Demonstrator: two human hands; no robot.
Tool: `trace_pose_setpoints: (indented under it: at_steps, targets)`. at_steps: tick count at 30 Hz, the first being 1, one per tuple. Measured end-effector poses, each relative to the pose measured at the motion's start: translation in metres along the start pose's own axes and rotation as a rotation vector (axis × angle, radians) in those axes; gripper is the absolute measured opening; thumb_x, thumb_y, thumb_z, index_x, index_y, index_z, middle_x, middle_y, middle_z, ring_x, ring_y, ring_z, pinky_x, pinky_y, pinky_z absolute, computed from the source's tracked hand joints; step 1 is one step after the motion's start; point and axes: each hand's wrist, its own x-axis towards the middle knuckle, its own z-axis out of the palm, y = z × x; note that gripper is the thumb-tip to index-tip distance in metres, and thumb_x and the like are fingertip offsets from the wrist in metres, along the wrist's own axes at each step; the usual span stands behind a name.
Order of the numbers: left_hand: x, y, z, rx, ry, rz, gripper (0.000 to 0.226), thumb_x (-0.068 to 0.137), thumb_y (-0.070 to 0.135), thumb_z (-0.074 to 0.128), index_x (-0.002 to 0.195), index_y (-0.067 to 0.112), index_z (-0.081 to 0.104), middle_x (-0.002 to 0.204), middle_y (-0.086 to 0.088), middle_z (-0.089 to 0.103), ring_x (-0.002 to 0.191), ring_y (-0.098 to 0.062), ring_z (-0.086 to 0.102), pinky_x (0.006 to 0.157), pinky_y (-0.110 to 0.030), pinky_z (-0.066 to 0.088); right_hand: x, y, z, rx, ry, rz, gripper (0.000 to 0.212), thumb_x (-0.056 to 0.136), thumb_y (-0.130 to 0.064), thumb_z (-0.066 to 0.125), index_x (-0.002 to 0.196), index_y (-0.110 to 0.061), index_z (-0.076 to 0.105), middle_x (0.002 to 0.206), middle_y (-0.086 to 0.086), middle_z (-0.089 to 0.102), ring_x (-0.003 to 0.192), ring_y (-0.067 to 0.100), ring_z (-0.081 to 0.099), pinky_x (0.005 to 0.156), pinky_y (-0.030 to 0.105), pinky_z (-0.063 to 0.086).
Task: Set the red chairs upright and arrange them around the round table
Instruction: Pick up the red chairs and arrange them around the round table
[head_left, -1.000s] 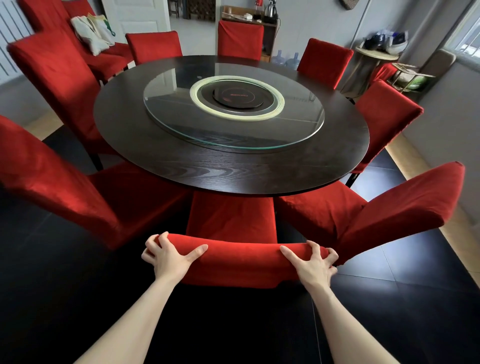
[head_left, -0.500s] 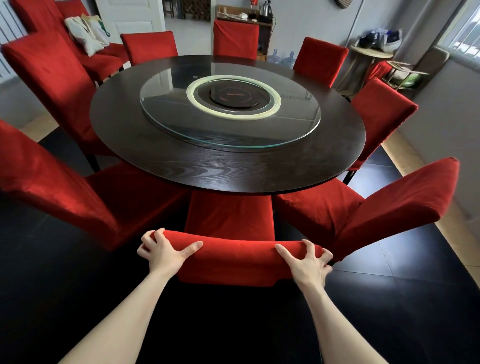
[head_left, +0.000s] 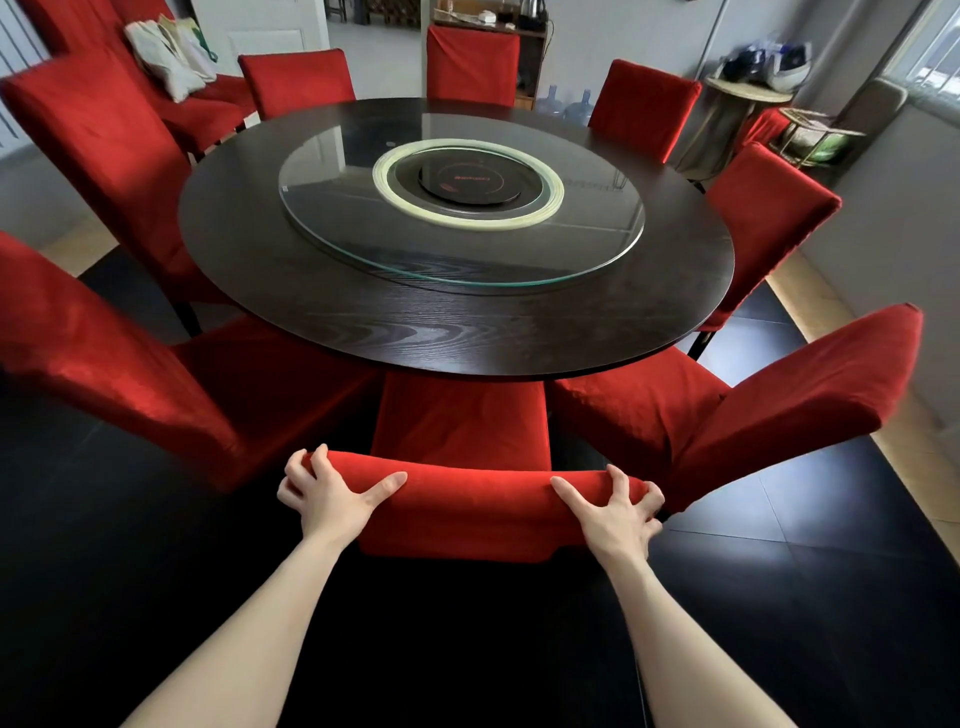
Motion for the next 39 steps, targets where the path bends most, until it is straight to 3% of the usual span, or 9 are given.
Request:
trace_pose_setpoints:
  at_steps: [4, 9, 12, 17, 26, 31, 39]
  targets:
    - [-0.003, 0.001, -0.002, 0.022, -0.012, -0.017, 0.116, 0.066, 0.061, 0.078, 0.153, 0.013, 0.018, 0.158, -0.005, 0.001, 0.143, -0.033, -0.001, 0.11, -0.055, 0.029, 0.0, 0.0, 0.0, -0.008, -0.017, -0.002, 0.097, 0.069, -0.079, 0.063, 0.15, -0.042, 0.025, 0.155, -0.001, -0.005, 0.14, 0.04, 0.01, 0.103, 0.056, 0.037]
    - [-0.016, 0.007, -0.006, 0.096, -0.007, 0.01, 0.113, 0.07, 0.064, 0.072, 0.155, 0.015, 0.015, 0.162, -0.01, -0.004, 0.148, -0.033, -0.012, 0.118, -0.056, 0.003, 0.0, 0.006, -0.011, 0.048, -0.056, -0.029, 0.096, 0.075, -0.072, 0.064, 0.153, -0.038, 0.019, 0.16, 0.0, -0.003, 0.143, 0.04, 0.01, 0.109, 0.056, 0.03]
    - [-0.029, 0.021, -0.007, 0.092, -0.01, 0.041, 0.111, 0.072, 0.064, 0.071, 0.154, 0.014, 0.017, 0.163, -0.012, -0.002, 0.148, -0.033, -0.012, 0.117, -0.057, -0.001, -0.005, 0.007, -0.021, 0.153, -0.023, -0.054, 0.092, 0.078, -0.067, 0.065, 0.154, -0.033, 0.024, 0.162, 0.002, 0.006, 0.143, 0.039, 0.017, 0.112, 0.052, 0.026]
    - [-0.063, 0.067, 0.001, -0.024, -0.013, 0.155, 0.106, 0.073, 0.059, 0.074, 0.153, 0.01, 0.023, 0.161, -0.015, 0.011, 0.149, -0.033, -0.001, 0.119, -0.051, 0.003, -0.012, 0.003, -0.059, 0.268, 0.043, -0.16, 0.084, 0.083, -0.06, 0.065, 0.152, -0.025, 0.032, 0.16, 0.001, 0.02, 0.141, 0.031, 0.03, 0.114, 0.045, 0.029]
    - [-0.137, 0.163, 0.035, -0.242, -0.107, 0.323, 0.102, 0.075, 0.055, 0.075, 0.152, 0.01, 0.024, 0.157, -0.015, 0.019, 0.145, -0.034, 0.014, 0.117, -0.044, 0.018, -0.013, 0.019, -0.174, 0.348, 0.179, -0.261, 0.081, 0.086, -0.062, 0.06, 0.15, -0.02, 0.035, 0.155, 0.003, 0.032, 0.139, 0.026, 0.035, 0.112, 0.043, 0.031]
    - [-0.174, 0.233, 0.065, -0.319, -0.165, 0.45, 0.099, 0.077, 0.051, 0.075, 0.151, 0.008, 0.027, 0.155, -0.015, 0.026, 0.145, -0.028, 0.018, 0.116, -0.037, 0.017, -0.001, 0.032, -0.243, 0.389, 0.277, -0.26, 0.076, 0.087, -0.059, 0.061, 0.147, -0.019, 0.04, 0.151, 0.005, 0.039, 0.135, 0.026, 0.041, 0.108, 0.039, 0.034]
    - [-0.211, 0.354, 0.139, -0.416, -0.313, 0.617, 0.098, 0.077, 0.051, 0.076, 0.152, 0.011, 0.026, 0.152, -0.014, 0.028, 0.142, -0.028, 0.026, 0.114, -0.038, 0.024, 0.049, 0.047, -0.342, 0.449, 0.43, -0.264, 0.072, 0.088, -0.056, 0.062, 0.146, -0.019, 0.042, 0.147, 0.005, 0.045, 0.133, 0.024, 0.044, 0.107, 0.037, 0.034]
